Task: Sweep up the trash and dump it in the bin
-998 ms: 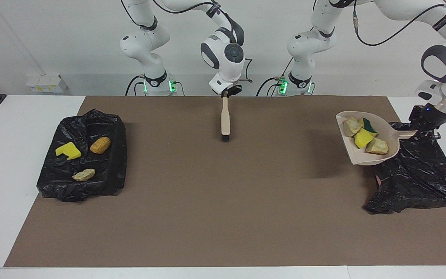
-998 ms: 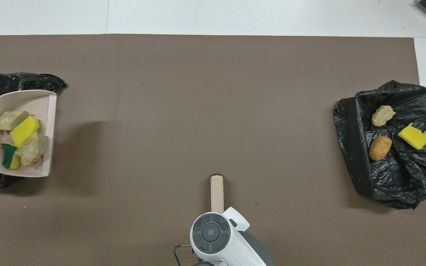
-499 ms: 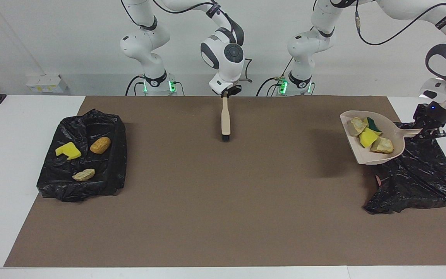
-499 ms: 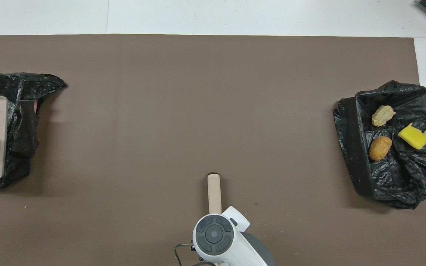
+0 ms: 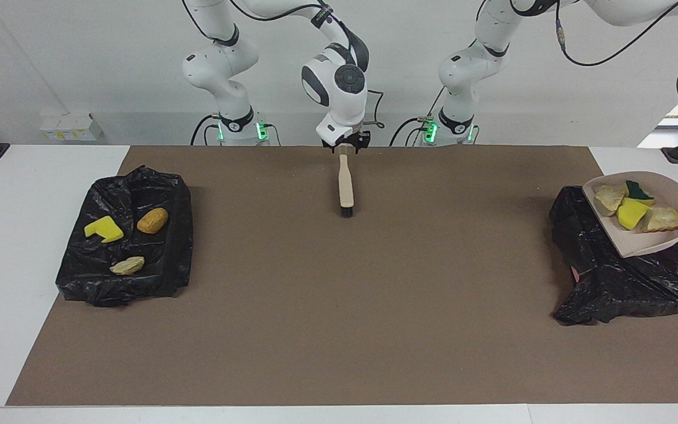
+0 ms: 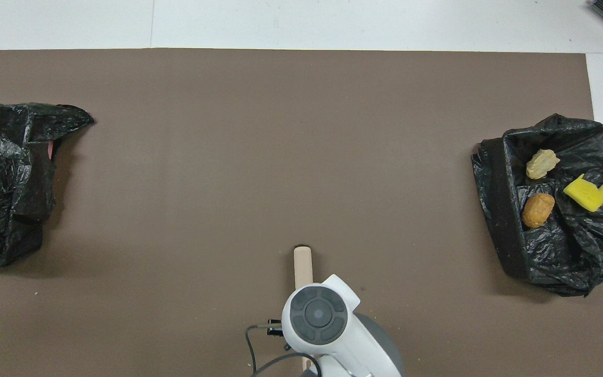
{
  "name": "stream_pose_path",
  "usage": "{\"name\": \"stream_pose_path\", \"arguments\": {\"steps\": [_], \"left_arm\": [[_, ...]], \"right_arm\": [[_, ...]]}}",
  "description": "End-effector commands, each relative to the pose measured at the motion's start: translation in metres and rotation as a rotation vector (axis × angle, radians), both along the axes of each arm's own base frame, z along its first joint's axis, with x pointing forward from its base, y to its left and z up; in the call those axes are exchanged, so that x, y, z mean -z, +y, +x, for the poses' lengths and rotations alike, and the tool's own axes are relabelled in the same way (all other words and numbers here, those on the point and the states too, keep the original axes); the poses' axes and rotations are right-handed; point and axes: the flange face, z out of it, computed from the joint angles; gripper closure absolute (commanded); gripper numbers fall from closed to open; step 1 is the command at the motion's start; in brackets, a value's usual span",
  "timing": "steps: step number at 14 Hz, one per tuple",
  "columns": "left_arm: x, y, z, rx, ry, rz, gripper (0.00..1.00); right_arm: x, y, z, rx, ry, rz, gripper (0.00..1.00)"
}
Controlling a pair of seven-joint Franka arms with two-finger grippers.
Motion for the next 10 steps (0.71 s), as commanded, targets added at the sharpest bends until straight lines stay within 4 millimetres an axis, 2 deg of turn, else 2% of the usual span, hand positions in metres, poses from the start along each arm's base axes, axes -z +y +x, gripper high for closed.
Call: {"name": "stream_pose_path", "arguments": {"steps": [1, 3, 5, 8, 10], "left_arm": [[-0.019, -0.02, 0.011, -0.006, -0.056, 0.106, 1.0], [-0.024, -0.024, 0.011, 0.0, -0.049, 0.138, 1.0], [-0.029, -0.04, 0.018, 0.04, -0.04, 0.183, 1.0], [-0.039, -0.045, 0.016, 0.048, -0.043, 0.211, 1.0], [-0.04, -0.044, 0.016, 0.047, -0.04, 0.215, 1.0]], "right_arm": [[-0.036, -0.063, 0.045, 0.043, -0.068, 0.015, 0.0], [-0.07, -0.111, 0.065, 0.029, -0.124, -0.042, 0.0], [-0.106, -0.147, 0.075, -0.008, -0.164, -0.15, 0.0], [-0.152, -0.19, 0.078, -0.061, -0.17, -0.22, 0.0], [-0.176, -0.209, 0.076, -0.05, -0.142, -0.238, 0.0]]}}
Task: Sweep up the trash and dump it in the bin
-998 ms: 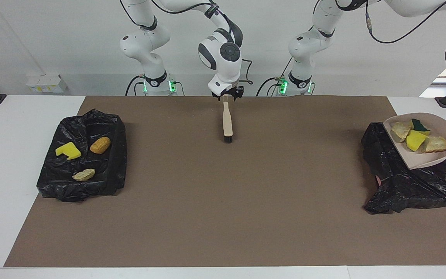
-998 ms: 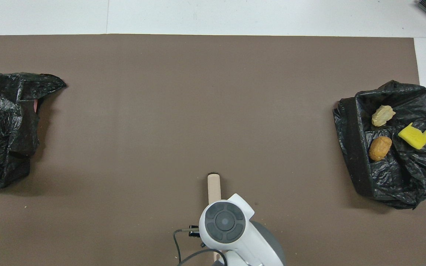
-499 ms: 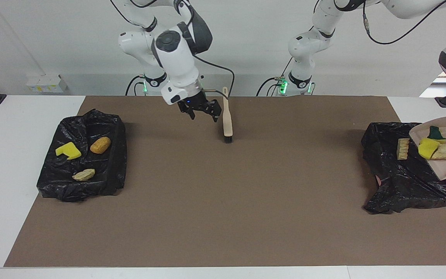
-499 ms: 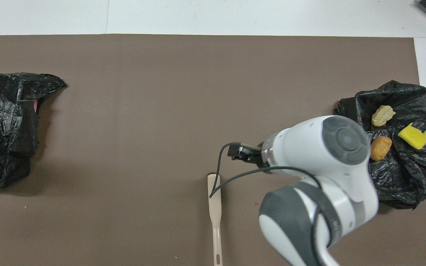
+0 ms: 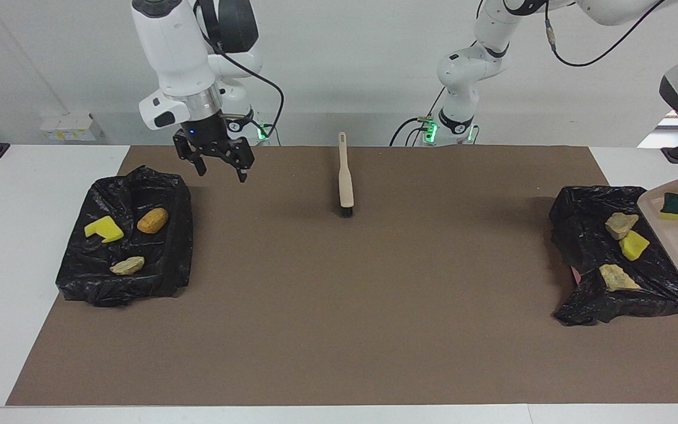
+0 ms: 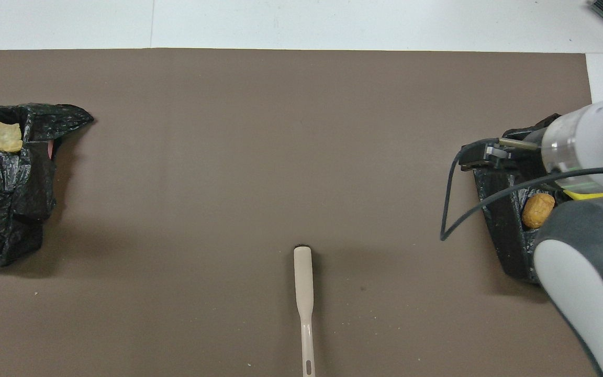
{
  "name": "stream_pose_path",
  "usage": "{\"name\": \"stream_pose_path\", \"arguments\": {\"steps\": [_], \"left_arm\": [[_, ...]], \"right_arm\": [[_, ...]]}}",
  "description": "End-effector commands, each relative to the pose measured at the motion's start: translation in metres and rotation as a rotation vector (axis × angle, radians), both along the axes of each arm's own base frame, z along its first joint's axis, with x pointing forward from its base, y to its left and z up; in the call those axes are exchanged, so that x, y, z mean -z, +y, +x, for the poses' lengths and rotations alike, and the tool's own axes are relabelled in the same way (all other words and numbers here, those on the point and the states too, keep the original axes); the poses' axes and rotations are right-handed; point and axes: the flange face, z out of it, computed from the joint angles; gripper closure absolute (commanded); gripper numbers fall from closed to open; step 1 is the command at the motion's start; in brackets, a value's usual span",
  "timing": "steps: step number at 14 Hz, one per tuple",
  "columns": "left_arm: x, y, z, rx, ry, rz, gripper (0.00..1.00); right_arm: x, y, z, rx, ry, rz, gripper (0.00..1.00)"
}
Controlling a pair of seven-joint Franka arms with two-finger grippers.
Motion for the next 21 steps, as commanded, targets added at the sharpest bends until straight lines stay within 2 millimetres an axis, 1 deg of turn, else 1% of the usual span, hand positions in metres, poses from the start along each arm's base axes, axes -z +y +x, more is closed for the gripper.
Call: {"name": "stream_pose_path", "arguments": {"steps": [1, 2, 3, 4, 7, 8, 9, 10, 11, 12, 13, 14, 18, 19, 20, 21], "left_arm": [[-0.011, -0.004, -0.001, -0.011, -0.006, 0.028, 1.0], [-0.018, -0.01, -0.004, -0.016, -0.009, 0.027, 1.0], [-0.017, -0.023, -0.003, -0.026, 0.007, 0.029, 1.0], [-0.017, -0.029, -0.001, -0.025, 0.013, 0.036, 1.0], [-0.017, -0.029, -0.002, -0.033, 0.002, 0.034, 1.0], [-0.02, -0.031, -0.003, -0.055, -0.02, 0.044, 1.0], [-0.034, -0.034, -0.01, -0.073, -0.034, 0.097, 1.0], [-0.041, -0.041, -0.013, -0.086, -0.05, 0.127, 1.0], [-0.043, -0.048, -0.012, -0.09, -0.05, 0.16, 1.0], [-0.046, -0.047, -0.013, -0.106, -0.056, 0.201, 1.0], [-0.054, -0.047, -0.015, -0.11, -0.065, 0.239, 1.0], [-0.057, -0.048, -0.017, -0.109, -0.068, 0.245, 1.0], [-0.058, -0.05, -0.018, -0.106, -0.071, 0.234, 1.0], [-0.058, -0.052, -0.017, -0.105, -0.071, 0.23, 1.0], [-0.056, -0.064, -0.015, -0.101, -0.068, 0.212, 1.0], [-0.052, -0.065, -0.017, -0.129, -0.062, 0.165, 1.0]], "right_arm": [[-0.026, -0.024, -0.001, -0.001, 0.041, -0.048, 0.0], [-0.026, -0.031, -0.004, -0.009, 0.077, -0.071, 0.0], [-0.028, -0.036, -0.004, -0.016, 0.083, -0.082, 0.0], [-0.031, -0.038, -0.005, -0.01, 0.092, -0.084, 0.0], [-0.033, -0.033, -0.007, -0.013, 0.09, -0.06, 0.0], [-0.032, -0.033, -0.006, -0.018, 0.09, -0.058, 0.0], [-0.032, -0.033, -0.006, -0.018, 0.089, -0.058, 0.0], [-0.032, -0.034, -0.006, -0.016, 0.09, -0.058, 0.0], [-0.031, -0.036, -0.006, -0.015, 0.092, -0.06, 0.0], [-0.032, -0.041, -0.007, -0.006, 0.092, -0.058, 0.0], [-0.033, -0.042, -0.007, -0.003, 0.091, -0.058, 0.0], [-0.033, -0.042, -0.007, -0.001, 0.091, -0.058, 0.0], [-0.033, -0.046, -0.007, 0.004, 0.091, -0.058, 0.0], [-0.033, -0.046, -0.007, 0.004, 0.091, -0.058, 0.0], [-0.032, -0.045, -0.007, 0.004, 0.093, -0.058, 0.0], [-0.032, -0.046, -0.007, 0.004, 0.093, -0.058, 0.0]]}}
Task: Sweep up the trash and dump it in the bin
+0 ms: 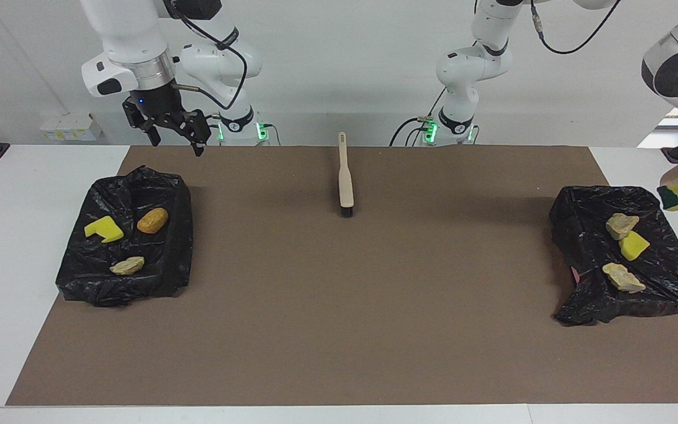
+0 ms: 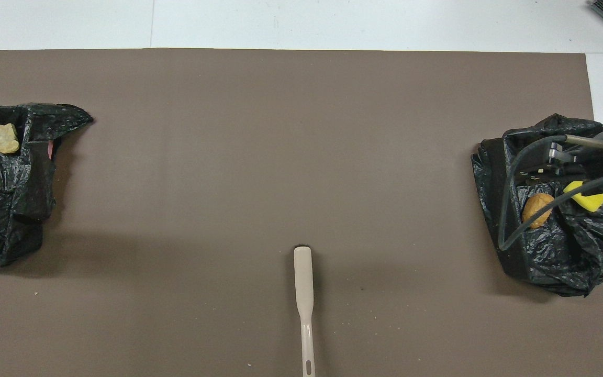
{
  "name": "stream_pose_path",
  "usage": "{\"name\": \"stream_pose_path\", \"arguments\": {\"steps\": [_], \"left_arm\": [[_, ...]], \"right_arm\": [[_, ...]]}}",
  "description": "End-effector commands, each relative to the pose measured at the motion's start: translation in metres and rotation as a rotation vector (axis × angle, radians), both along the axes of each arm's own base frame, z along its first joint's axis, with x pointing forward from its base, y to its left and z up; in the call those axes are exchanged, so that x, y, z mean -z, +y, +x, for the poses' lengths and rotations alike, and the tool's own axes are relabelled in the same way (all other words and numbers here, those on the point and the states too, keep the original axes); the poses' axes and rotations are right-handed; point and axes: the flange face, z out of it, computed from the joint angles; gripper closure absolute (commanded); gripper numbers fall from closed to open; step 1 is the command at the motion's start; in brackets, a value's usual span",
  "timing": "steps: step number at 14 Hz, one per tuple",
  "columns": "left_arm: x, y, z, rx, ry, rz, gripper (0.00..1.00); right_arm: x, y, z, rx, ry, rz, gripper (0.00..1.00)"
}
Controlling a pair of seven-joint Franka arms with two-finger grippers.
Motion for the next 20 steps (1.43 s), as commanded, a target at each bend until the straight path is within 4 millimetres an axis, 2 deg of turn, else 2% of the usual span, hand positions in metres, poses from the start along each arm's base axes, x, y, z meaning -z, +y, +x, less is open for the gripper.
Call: {"name": "stream_pose_path", "arguments": {"steps": [1, 4, 7, 9, 12, 14, 20], "left_arm": [[0.006, -0.012, -0.007, -0.069, -0.01, -0.107, 1.0], [0.024, -0.017, -0.015, -0.149, -0.023, -0.339, 1.0], [0.036, -0.022, -0.021, -0.209, -0.022, -0.483, 1.0], [0.047, -0.035, -0.031, -0.27, -0.014, -0.623, 1.0], [0.063, -0.063, -0.047, -0.391, -0.069, -0.71, 1.0], [0.079, -0.102, -0.059, -0.506, -0.134, -0.771, 1.0], [0.118, -0.254, -0.074, -0.78, -0.317, -0.83, 1.0]], "right_arm": [[-0.003, -0.005, 0.001, -0.017, 0.009, 0.004, 0.0], [-0.004, -0.005, 0.002, -0.019, 0.006, 0.004, 0.0], [-0.003, -0.005, 0.002, -0.019, 0.007, 0.004, 0.0], [-0.003, -0.005, 0.001, -0.019, 0.009, 0.004, 0.0], [-0.004, -0.005, 0.002, -0.017, 0.006, 0.004, 0.0], [-0.003, -0.005, 0.001, -0.019, 0.009, 0.004, 0.0], [-0.003, -0.005, 0.001, -0.019, 0.009, 0.004, 0.0]]}}
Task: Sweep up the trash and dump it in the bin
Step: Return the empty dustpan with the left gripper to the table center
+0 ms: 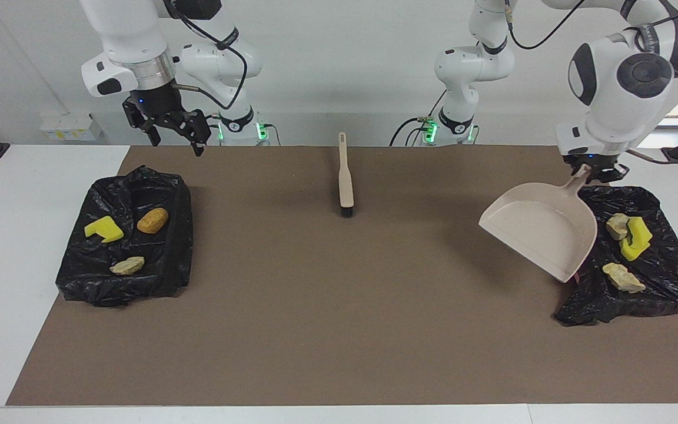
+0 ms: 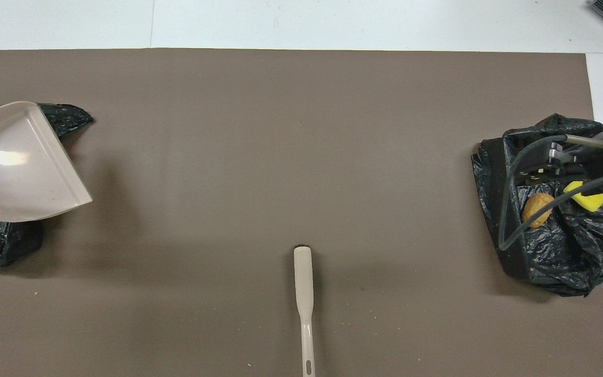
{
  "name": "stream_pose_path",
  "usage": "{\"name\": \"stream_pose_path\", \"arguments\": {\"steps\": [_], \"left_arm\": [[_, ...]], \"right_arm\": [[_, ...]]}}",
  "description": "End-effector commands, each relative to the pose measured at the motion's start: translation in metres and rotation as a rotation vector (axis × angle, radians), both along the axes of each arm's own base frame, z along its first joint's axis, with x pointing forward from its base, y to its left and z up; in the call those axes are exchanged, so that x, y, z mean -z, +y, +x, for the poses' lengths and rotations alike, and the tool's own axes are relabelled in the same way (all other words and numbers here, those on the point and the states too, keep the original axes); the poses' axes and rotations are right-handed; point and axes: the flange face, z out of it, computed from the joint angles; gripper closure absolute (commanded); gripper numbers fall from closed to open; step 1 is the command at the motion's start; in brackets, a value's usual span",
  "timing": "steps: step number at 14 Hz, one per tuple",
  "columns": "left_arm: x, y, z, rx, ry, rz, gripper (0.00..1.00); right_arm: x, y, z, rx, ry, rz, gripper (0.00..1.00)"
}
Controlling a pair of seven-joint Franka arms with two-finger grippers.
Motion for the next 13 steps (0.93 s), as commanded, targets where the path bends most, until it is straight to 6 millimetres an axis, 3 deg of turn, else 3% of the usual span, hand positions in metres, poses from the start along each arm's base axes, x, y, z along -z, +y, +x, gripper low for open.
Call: {"name": "stream_pose_path", "arguments": {"steps": [1, 5, 7, 9, 11, 13], "left_arm": [[0.008, -0.056, -0.019, -0.167, -0.04, -0.024, 1.0], [0.017, -0.153, -0.037, -0.326, -0.084, -0.101, 1.0], [0.033, -0.204, -0.044, -0.286, -0.09, -0.116, 1.0], [0.057, -0.242, -0.045, -0.374, -0.09, -0.15, 1.0], [0.077, -0.295, -0.056, -0.428, -0.096, -0.189, 1.0], [0.088, -0.333, -0.048, -0.511, -0.11, -0.213, 1.0]], "right_arm": [[-0.003, -0.005, 0.001, -0.019, 0.009, 0.004, 0.0], [-0.003, -0.005, 0.002, -0.019, 0.007, 0.004, 0.0], [-0.003, -0.005, 0.002, -0.019, 0.007, 0.004, 0.0], [-0.003, -0.005, 0.002, -0.019, 0.007, 0.004, 0.0], [-0.003, -0.005, 0.001, -0.019, 0.009, 0.004, 0.0], [-0.003, -0.005, 0.001, -0.019, 0.009, 0.004, 0.0]]}}
